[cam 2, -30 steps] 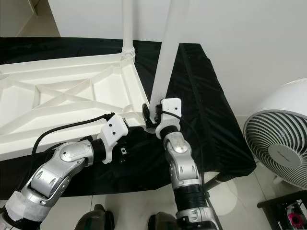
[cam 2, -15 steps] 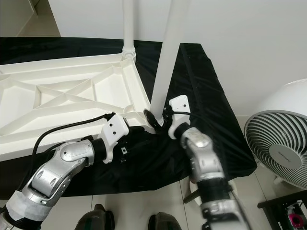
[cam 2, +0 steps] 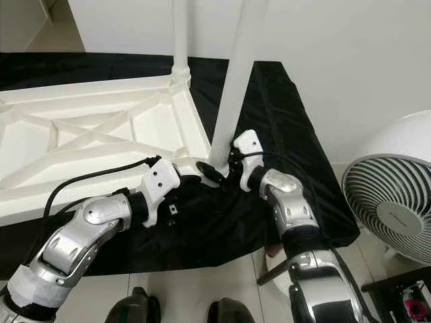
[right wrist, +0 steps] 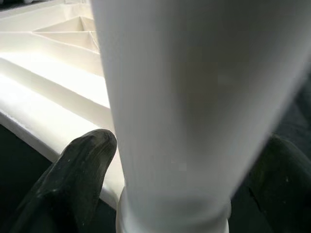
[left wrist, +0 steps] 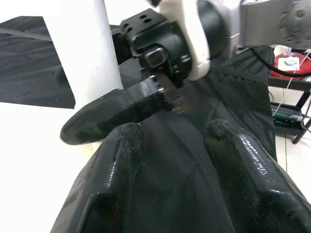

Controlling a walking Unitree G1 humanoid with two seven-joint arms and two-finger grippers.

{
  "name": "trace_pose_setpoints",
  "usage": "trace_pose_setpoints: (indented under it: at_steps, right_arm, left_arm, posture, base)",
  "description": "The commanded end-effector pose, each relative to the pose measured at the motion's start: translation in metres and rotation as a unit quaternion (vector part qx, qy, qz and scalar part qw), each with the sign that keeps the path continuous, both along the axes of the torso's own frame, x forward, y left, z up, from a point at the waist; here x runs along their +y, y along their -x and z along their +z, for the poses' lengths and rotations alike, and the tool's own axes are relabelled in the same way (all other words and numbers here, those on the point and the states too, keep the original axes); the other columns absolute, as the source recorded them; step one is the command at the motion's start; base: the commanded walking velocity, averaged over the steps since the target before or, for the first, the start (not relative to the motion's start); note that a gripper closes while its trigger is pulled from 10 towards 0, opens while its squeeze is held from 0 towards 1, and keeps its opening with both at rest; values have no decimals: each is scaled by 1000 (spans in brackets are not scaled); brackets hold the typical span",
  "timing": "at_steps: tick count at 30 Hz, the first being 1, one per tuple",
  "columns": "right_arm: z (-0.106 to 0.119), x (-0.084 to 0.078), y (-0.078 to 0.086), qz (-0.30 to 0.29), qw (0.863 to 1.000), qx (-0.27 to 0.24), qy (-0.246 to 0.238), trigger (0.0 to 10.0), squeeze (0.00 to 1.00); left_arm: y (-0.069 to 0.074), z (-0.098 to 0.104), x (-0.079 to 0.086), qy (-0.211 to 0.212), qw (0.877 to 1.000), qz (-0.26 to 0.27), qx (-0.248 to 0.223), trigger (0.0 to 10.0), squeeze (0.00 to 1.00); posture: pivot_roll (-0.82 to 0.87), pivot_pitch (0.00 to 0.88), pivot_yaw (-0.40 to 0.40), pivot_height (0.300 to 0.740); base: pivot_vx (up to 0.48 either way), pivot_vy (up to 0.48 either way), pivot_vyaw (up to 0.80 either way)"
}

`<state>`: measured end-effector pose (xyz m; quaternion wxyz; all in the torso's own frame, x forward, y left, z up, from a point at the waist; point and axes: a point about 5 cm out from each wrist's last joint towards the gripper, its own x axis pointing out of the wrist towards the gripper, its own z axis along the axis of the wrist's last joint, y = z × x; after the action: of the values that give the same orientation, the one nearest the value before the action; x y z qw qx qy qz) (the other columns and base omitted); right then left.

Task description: Building children table

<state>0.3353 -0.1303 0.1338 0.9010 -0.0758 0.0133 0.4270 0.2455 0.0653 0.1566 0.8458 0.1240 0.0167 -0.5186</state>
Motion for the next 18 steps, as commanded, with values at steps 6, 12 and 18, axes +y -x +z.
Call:
trace_pose_setpoints:
  at_steps: [6, 12, 18]
  right_arm:
    - [-6, 0, -8, 3, 1000, 3, 16, 10000, 0]
    - [-5, -2, -10, 4, 1000, -2, 16, 1333, 0]
    - [-8, -9, -7, 1, 1000, -7, 12, 0, 0]
  left_arm:
    - [1, -3, 3, -11, 1000, 0, 5, 10000, 0]
    - [1, -3, 3, -11, 1000, 2, 6, 10000, 0]
    - [2, -4, 2, -10, 1000, 1, 5, 10000, 0]
  posture:
    - [21, 14, -42, 740]
    - [22, 14, -46, 740]
    - [15, 13, -51, 740]
  base:
    - [0, 0, 0]
    - [0, 0, 0]
    - [0, 0, 0]
